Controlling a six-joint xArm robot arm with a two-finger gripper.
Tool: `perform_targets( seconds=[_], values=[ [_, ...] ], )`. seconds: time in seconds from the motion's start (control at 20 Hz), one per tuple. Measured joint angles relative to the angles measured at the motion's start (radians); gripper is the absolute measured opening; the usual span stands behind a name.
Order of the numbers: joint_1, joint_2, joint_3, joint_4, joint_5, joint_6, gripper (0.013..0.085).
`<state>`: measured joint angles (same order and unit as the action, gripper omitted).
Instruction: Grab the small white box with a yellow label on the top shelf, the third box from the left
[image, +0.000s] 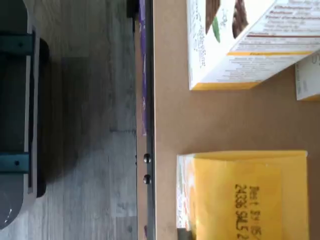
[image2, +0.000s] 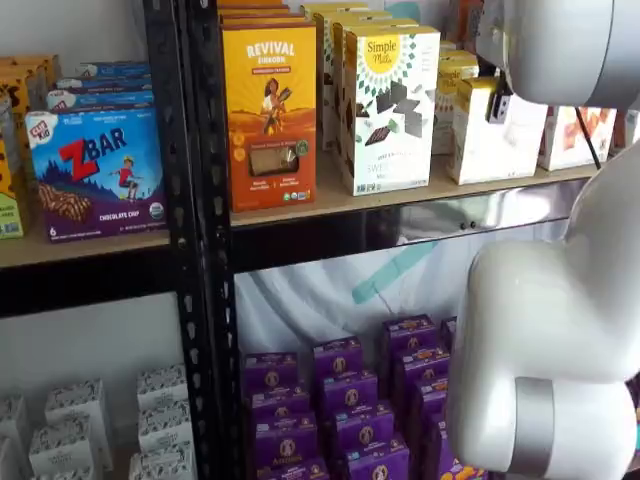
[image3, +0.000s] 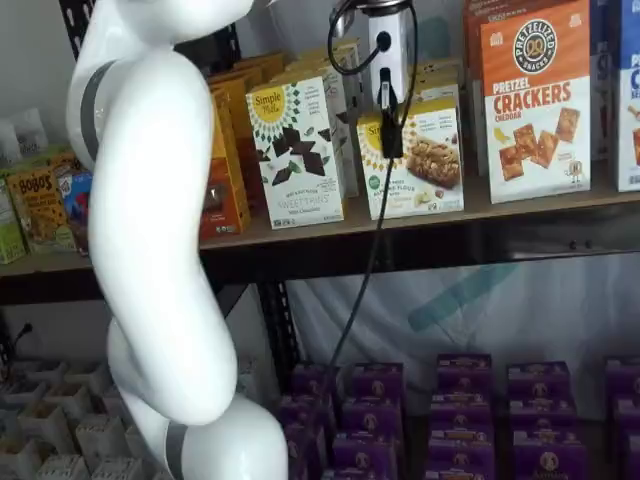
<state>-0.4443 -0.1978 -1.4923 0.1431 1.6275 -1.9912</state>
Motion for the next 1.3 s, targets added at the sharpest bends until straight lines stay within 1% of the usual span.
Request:
perform_targets(
  seconds=[0.05,0.15,0.25,0.35,0.5,0.75,1.0,1.3],
  values=[
    [-0.002,0.000,-0.002,0.003,0.004,-0.001,0.0290],
    [-0.005,0.000,-0.005,0.007,0.012,-0.003,0.0290],
    [-0.009,0.005,-0.020,0.009,0.040,-0.004,0.0290],
    [-0.010,0.005,-0.033,0.004,0.076,-0.004,0.0290],
    [-0.011,-0.014,-0.029,-0.008,0.113,-0.005,0.0290],
    [-0.024,-0.091,0.028,-0.011,0.170,-0.015,0.0290],
    [-0.037,-0.186,0.109,-0.008,0.197,-0.024,0.0290],
    [-0.036,-0.267,0.177,-0.009,0.227,-0.022,0.0290]
  ],
)
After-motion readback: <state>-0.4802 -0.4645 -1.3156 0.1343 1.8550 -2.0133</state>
